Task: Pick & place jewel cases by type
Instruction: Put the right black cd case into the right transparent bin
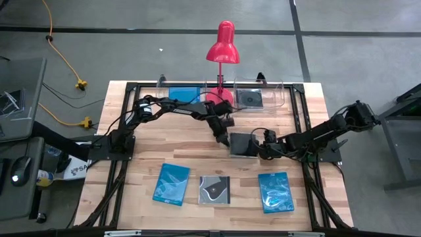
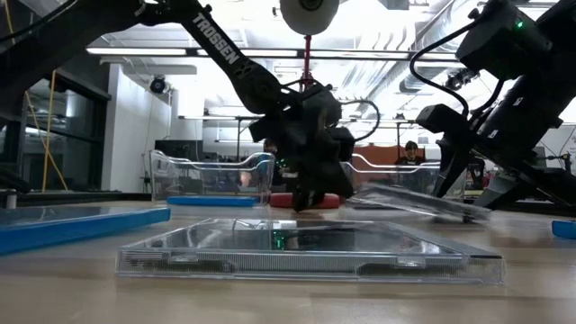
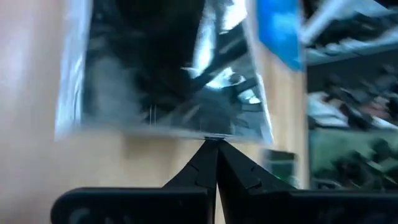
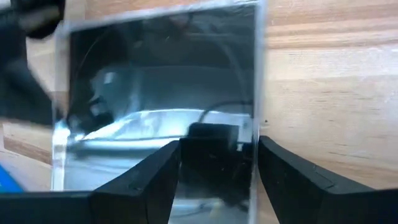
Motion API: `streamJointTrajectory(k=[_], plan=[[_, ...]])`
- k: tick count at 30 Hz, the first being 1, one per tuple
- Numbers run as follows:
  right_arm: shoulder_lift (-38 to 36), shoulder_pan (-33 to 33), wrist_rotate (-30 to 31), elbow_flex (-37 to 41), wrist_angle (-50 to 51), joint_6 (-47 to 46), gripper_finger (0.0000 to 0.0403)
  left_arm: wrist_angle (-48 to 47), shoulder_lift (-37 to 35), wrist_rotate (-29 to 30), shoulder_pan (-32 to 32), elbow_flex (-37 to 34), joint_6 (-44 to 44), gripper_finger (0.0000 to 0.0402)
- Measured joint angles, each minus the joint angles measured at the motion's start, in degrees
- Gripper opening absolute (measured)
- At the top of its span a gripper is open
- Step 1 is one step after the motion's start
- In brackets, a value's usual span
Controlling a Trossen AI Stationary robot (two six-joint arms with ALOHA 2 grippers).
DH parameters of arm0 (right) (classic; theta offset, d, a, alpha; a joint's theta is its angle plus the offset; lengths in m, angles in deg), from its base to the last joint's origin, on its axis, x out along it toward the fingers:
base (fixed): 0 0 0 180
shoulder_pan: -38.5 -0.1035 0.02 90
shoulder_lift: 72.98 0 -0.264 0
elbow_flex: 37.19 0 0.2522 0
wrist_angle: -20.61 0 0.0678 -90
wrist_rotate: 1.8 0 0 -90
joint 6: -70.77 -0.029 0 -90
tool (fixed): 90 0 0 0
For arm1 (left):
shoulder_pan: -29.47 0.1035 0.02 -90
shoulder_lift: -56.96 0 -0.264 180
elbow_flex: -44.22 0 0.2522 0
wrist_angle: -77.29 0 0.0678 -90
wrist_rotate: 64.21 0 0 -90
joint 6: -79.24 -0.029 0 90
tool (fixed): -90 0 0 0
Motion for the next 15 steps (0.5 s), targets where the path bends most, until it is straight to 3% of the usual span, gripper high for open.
streamJointTrajectory(k=[8,15], plan=[[0.00,-1.12,1.21,0.09,-0.36,0.65,0.0213,5.34,0.23,-4.28,-1.29,0.02,-1.06,0.0000],[0.00,-2.14,2.22,0.11,-0.24,0.71,0.0213,6.52,0.07,-3.10,-2.46,0.02,0.14,0.0000]])
